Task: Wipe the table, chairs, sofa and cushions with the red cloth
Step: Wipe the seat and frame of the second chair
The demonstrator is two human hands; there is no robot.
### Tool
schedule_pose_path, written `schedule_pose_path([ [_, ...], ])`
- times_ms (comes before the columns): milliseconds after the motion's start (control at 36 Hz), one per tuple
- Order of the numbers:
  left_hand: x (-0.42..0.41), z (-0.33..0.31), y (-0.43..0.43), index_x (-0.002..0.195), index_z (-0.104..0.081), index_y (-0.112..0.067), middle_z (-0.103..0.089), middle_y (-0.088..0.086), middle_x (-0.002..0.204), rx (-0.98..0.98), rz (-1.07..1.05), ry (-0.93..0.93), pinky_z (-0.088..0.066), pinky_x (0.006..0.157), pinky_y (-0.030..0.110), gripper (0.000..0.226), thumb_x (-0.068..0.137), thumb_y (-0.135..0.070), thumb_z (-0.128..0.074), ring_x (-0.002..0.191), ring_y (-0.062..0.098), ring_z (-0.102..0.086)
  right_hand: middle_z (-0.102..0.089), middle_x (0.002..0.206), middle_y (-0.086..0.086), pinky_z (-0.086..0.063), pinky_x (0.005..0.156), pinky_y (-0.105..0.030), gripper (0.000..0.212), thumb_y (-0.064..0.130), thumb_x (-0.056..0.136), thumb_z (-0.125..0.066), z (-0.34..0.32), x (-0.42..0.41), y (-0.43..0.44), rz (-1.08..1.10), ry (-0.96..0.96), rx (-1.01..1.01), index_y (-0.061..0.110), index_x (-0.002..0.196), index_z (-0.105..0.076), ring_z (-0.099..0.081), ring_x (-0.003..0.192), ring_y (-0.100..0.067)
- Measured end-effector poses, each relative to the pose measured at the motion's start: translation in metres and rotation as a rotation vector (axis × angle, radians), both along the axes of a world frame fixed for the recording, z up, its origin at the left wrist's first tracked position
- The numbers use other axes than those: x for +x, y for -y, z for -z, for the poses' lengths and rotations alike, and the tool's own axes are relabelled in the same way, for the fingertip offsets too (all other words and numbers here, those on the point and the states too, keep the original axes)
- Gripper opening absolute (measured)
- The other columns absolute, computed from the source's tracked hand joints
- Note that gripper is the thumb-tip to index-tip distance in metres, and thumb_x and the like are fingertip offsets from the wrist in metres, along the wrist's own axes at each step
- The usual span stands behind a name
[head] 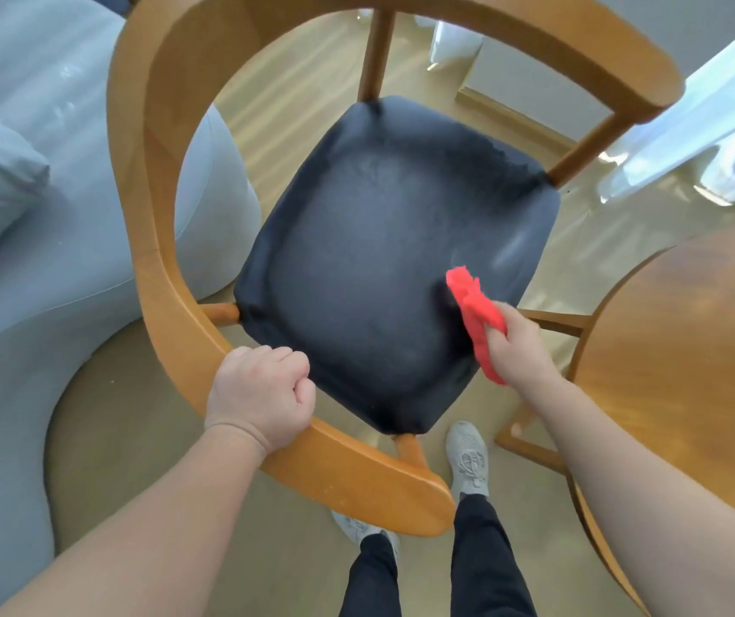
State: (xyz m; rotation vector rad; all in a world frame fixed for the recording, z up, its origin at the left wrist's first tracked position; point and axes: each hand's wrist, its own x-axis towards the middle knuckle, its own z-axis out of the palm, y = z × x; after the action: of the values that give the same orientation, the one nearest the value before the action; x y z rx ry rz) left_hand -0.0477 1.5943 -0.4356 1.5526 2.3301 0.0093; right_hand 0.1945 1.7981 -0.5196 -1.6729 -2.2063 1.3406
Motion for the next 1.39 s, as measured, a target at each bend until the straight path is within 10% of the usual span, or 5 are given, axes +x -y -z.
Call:
schedule_pose_path([
  [528,0.0,-0.001,-0.001,0.057,-0.055,-0.016,-0.051,-0.003,0.054,-0.02,-0.02,-0.018,-0.037,0.054,0.032,0.03,0.076,-0.027,-0.034,0.052,0.021,-0.047,-0.015,0.16,-0.003,-0.013,0.116,-0.057,0.077,-0.003,0.076,-0.047,0.077,-0.039,-0.049,-0.574,0.481,0.231,0.02,0.148,-0.034,-0.012,0.145,-0.033],
  [917,0.0,-0.003,0.0,0.057,-0.054,-0.017,-0.05,-0.005,0.053,0.024,-0.009,-0.016,-0.029,0.054,0.026,0.031,0.077,-0.027,-0.032,0.051,0.018,-0.045,-0.029,0.156,0.005,-0.026,0.114,-0.028,0.053,0.004,0.094,-0.043,0.047,0.042,0.092,-0.254,0.249,-0.132,0.023,0.144,-0.044,-0.032,0.141,-0.021],
  [1167,0.002,-0.004,-0.001,0.055,-0.052,-0.019,-0.047,-0.007,0.05,0.046,-0.014,-0.035,-0.026,0.054,0.025,0.031,0.076,-0.026,-0.031,0.049,0.016,-0.042,-0.045,0.147,-0.007,-0.029,0.115,-0.036,0.059,-0.013,0.078,-0.038,0.031,0.008,-0.027,0.164,-0.035,0.119,0.006,0.131,-0.057,-0.039,0.137,-0.02],
  [1278,0.003,-0.002,-0.001,0.055,-0.051,-0.02,-0.047,-0.007,0.051,0.045,-0.027,-0.037,-0.029,0.054,0.026,0.028,0.076,-0.026,-0.033,0.049,0.016,-0.042,-0.058,0.128,0.011,-0.031,0.101,-0.008,0.054,-0.009,0.077,-0.036,0.036,-0.004,-0.094,0.19,-0.056,0.179,0.014,0.118,-0.063,-0.048,0.12,0.001],
  [1389,0.003,-0.001,-0.001,0.055,-0.052,-0.019,-0.049,-0.006,0.05,0.037,-0.04,-0.027,-0.031,0.053,0.027,0.025,0.07,-0.026,-0.033,0.049,0.021,-0.047,-0.053,0.131,0.006,-0.038,0.099,-0.024,0.051,-0.003,0.071,-0.038,0.052,-0.001,-0.155,0.099,0.141,0.251,0.021,0.108,-0.063,-0.051,0.116,-0.025],
])
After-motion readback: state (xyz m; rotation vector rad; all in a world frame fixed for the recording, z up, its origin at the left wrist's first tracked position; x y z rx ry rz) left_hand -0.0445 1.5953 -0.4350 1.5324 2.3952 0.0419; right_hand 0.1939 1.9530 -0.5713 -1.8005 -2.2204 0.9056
